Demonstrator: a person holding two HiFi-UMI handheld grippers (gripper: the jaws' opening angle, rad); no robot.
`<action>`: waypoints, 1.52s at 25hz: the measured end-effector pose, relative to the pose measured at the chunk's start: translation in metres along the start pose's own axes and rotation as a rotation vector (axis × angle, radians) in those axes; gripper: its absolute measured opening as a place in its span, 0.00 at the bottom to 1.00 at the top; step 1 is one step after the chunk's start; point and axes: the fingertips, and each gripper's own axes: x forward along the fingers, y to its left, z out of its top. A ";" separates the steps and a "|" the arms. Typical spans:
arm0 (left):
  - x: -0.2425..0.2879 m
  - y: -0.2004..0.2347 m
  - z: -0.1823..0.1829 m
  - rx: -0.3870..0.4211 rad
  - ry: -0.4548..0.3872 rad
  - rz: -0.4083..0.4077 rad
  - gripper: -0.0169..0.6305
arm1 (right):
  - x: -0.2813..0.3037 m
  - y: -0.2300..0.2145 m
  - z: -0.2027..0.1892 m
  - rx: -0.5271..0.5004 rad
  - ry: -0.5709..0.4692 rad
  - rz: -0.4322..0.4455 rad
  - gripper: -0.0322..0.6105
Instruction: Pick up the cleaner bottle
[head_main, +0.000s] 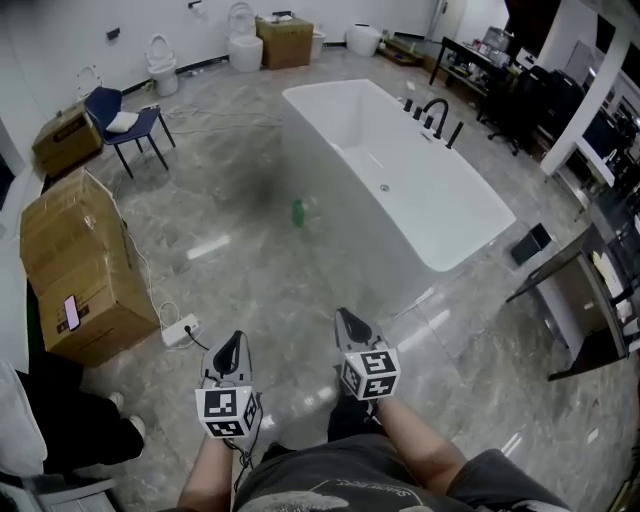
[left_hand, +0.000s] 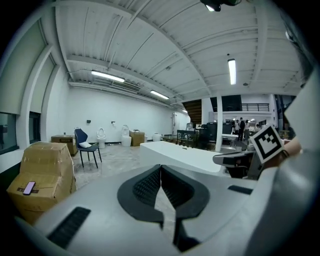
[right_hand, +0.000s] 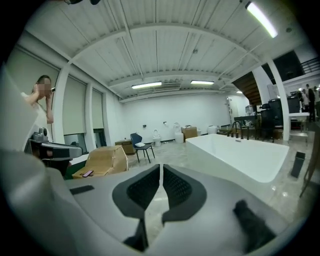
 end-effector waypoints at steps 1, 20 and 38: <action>0.017 -0.006 0.002 -0.003 0.006 0.020 0.05 | 0.013 -0.017 0.002 -0.001 0.012 0.018 0.10; 0.235 -0.071 0.042 -0.076 0.057 0.206 0.05 | 0.165 -0.210 0.022 -0.022 0.142 0.181 0.10; 0.428 0.096 -0.016 -0.166 0.212 0.126 0.05 | 0.391 -0.222 0.003 -0.021 0.319 0.052 0.10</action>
